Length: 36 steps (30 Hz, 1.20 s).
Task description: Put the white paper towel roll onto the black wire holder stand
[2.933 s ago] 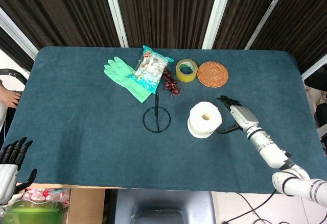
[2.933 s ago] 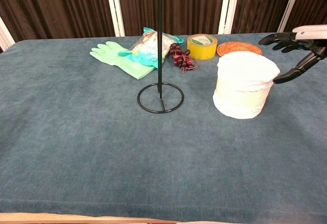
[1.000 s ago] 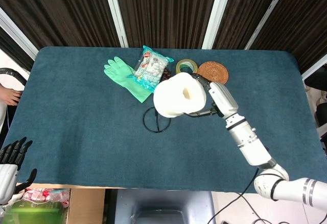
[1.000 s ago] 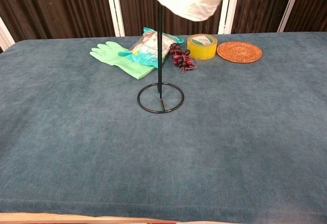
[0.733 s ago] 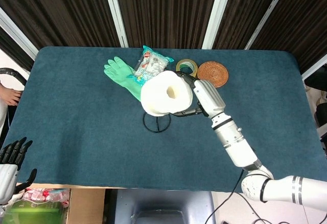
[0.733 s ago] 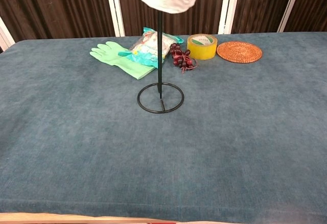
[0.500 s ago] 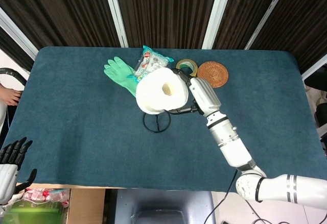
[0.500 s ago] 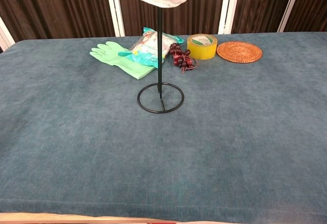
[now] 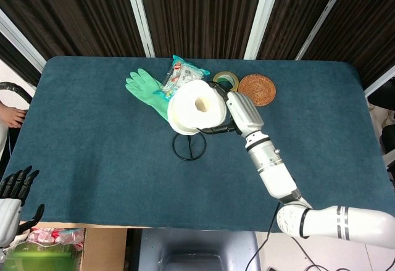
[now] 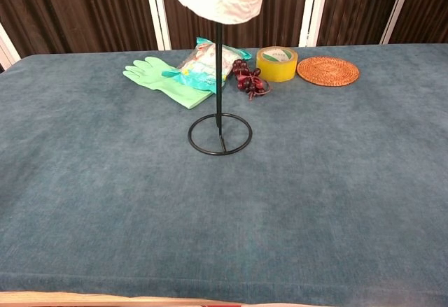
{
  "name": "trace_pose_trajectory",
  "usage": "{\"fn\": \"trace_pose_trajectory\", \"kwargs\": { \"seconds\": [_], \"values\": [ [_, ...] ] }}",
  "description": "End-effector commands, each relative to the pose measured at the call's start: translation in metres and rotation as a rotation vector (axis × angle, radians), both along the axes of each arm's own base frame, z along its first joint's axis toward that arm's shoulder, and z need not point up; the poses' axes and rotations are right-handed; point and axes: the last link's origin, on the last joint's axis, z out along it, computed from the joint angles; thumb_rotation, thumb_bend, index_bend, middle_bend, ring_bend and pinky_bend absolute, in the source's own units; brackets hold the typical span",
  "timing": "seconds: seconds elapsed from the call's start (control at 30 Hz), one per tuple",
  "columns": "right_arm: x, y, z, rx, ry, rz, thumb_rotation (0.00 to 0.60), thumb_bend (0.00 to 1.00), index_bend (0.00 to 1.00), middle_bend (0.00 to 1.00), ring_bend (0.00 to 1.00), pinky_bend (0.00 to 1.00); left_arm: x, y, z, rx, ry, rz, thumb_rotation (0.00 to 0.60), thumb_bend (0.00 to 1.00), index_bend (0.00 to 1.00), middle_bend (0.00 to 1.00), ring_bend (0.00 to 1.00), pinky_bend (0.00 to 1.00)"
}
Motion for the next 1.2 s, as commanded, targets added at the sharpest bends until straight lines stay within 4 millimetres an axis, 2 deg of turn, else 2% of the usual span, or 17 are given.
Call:
{"fn": "trace_pose_trajectory", "kwargs": {
  "seconds": [0.03,0.2,0.3,0.4,0.47,0.5,0.53,0.57,0.63,0.73,1.03,1.2],
  "values": [
    [0.002,-0.002,-0.005,0.006,0.013,-0.011,0.600,0.23,0.85,0.71,0.64,0.48,0.000,0.000,0.000,0.000,0.000,0.000,0.600,0.42,0.00,0.01,0.00,0.09],
    [0.003,-0.002,-0.010,0.024,0.031,-0.018,0.600,0.23,0.83,0.70,0.64,0.48,0.000,0.000,0.000,0.000,0.000,0.000,0.600,0.42,0.00,0.01,0.00,0.09],
    [0.002,0.000,-0.016,0.044,0.057,-0.029,0.600,0.23,0.74,0.70,0.61,0.47,0.000,0.000,0.000,0.000,0.000,0.000,0.600,0.42,0.00,0.01,0.00,0.09],
    [0.000,0.001,-0.020,0.052,0.045,-0.046,0.600,0.23,0.54,0.62,0.54,0.43,0.000,0.000,0.000,0.000,0.000,0.000,0.600,0.42,0.00,0.01,0.00,0.09],
    [-0.002,0.002,-0.021,0.058,0.039,-0.051,0.600,0.22,0.27,0.45,0.39,0.37,0.000,0.000,0.000,0.000,0.000,0.000,0.600,0.42,0.00,0.01,0.00,0.09],
    [-0.003,0.002,-0.020,0.061,0.047,-0.052,0.600,0.21,0.18,0.39,0.34,0.34,0.000,0.000,0.000,0.000,0.000,0.000,0.600,0.42,0.00,0.01,0.00,0.09],
    [-0.004,0.002,-0.020,0.062,0.054,-0.053,0.600,0.19,0.07,0.28,0.24,0.29,0.000,0.000,0.000,0.000,0.000,0.000,0.600,0.42,0.00,0.01,0.00,0.09],
    [-0.005,0.002,-0.019,0.063,0.061,-0.054,0.600,0.17,0.02,0.21,0.16,0.25,0.000,0.000,0.000,0.000,0.000,0.000,0.600,0.42,0.00,0.01,0.00,0.09],
    [-0.007,0.001,-0.016,0.050,0.075,-0.055,0.600,0.15,0.00,0.10,0.07,0.19,0.000,0.000,0.000,0.000,0.000,0.000,0.600,0.42,0.00,0.01,0.00,0.09],
    [-0.007,0.001,-0.012,0.023,0.073,-0.052,0.600,0.13,0.00,0.04,0.01,0.15,0.000,0.000,0.000,0.000,0.000,0.000,0.600,0.42,0.00,0.01,0.00,0.09],
    [-0.015,0.009,0.001,0.012,0.110,-0.027,0.600,0.13,0.00,0.00,0.00,0.13,0.000,0.000,0.000,0.000,0.000,0.000,0.600,0.42,0.00,0.01,0.00,0.09],
    [-0.038,0.037,0.012,-0.040,0.146,0.024,0.600,0.13,0.00,0.00,0.00,0.11,0.000,0.000,0.000,0.000,0.000,0.000,0.600,0.42,0.00,0.01,0.00,0.09]
  ]
}}
